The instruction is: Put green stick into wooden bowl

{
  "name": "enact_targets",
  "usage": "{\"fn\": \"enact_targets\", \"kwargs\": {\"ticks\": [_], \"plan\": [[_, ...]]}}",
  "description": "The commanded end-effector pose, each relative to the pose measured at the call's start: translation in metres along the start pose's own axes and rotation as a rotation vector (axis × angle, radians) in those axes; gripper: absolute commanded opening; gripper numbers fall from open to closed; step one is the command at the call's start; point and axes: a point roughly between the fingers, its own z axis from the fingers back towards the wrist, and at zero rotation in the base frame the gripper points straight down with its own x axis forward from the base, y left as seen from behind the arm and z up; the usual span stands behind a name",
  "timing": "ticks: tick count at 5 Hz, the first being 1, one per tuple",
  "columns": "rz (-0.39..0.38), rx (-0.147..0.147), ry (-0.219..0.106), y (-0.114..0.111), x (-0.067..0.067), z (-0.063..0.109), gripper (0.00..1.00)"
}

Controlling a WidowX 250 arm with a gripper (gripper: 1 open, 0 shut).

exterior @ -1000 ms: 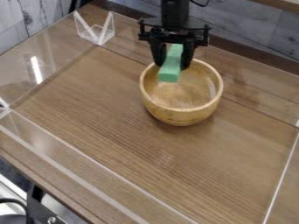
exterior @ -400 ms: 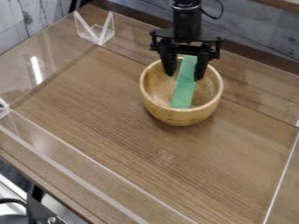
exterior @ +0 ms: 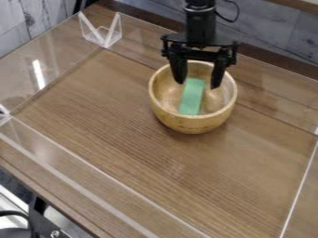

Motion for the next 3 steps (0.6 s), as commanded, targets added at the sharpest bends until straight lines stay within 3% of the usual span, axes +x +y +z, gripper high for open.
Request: {"fn": "enact_targets", "kwargs": {"ticks": [1, 3], "plan": [[-0.002, -0.032, -0.093, -0.009, 0.008, 0.031, 1.00], [-0.023, -0.052, -0.088, -0.030, 0.004, 0.027, 1.00]]}}
